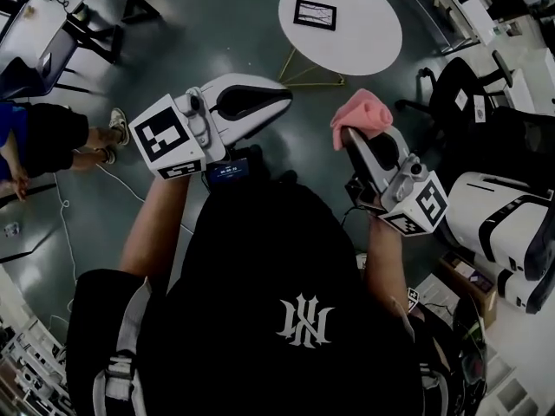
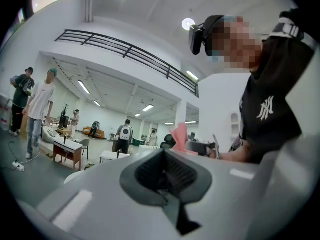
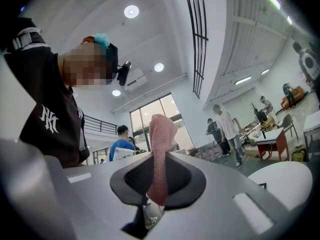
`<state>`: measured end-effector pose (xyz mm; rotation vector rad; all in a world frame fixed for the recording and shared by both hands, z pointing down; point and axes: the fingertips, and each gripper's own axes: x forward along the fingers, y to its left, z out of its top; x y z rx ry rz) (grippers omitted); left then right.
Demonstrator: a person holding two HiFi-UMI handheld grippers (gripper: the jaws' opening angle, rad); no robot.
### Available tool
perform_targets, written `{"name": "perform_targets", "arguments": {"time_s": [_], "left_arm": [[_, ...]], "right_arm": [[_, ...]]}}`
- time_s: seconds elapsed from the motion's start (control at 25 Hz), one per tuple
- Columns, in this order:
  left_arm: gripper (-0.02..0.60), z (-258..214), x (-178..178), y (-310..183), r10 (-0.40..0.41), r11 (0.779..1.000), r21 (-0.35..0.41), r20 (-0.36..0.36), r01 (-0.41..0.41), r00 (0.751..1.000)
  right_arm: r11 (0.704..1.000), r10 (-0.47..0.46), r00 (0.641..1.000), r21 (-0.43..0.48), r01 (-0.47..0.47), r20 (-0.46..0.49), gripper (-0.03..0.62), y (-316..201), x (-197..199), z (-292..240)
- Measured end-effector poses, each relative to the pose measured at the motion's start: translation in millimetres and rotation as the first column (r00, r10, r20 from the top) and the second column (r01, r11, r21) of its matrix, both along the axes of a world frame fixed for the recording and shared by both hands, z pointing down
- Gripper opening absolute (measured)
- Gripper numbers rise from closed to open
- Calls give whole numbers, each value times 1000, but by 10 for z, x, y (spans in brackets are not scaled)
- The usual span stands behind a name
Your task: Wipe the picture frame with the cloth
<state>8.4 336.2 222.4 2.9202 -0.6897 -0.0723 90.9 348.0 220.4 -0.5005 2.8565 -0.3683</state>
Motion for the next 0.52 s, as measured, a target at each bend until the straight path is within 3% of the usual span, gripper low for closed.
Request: {"name": "perform_targets", "arguments": {"time_s": [0.52], "left_arm": [[3, 75, 591, 370, -56, 998, -30, -11, 56, 998]], "right_arm": [[999, -52, 999, 3, 52, -9, 35, 409, 582, 91]]}}
